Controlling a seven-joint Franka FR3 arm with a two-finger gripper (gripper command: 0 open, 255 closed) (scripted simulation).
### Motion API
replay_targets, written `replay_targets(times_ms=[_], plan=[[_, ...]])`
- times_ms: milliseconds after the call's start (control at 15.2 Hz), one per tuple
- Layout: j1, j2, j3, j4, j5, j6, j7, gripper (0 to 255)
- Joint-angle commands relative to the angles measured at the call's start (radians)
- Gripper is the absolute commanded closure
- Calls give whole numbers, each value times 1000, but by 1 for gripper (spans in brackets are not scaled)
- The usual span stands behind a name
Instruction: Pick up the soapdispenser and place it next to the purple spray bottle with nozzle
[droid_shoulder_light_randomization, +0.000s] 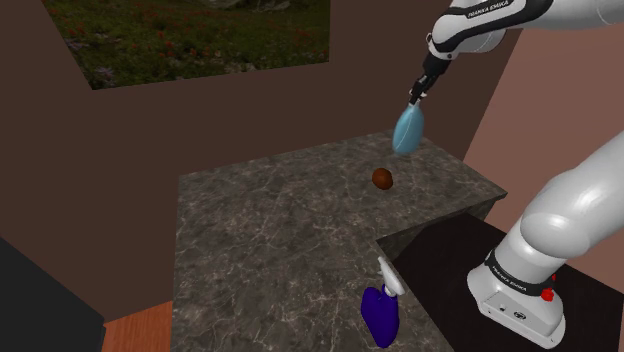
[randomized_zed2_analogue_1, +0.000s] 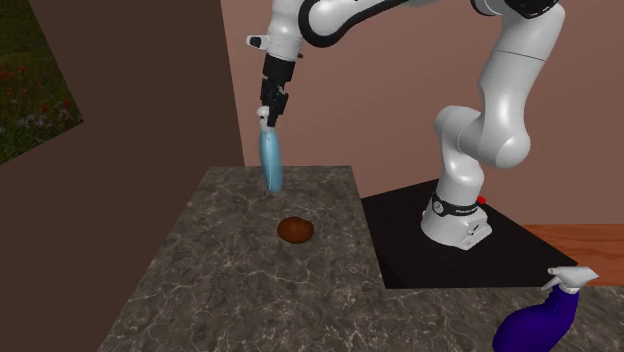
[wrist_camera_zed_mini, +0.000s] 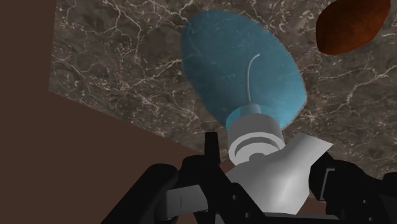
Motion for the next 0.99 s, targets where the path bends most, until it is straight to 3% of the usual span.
replay_targets(times_ms=[0, 924], plan=[[0, -3, 2, 23, -1, -25, 3, 255], [3, -18, 14, 197, -9, -213, 20, 255]])
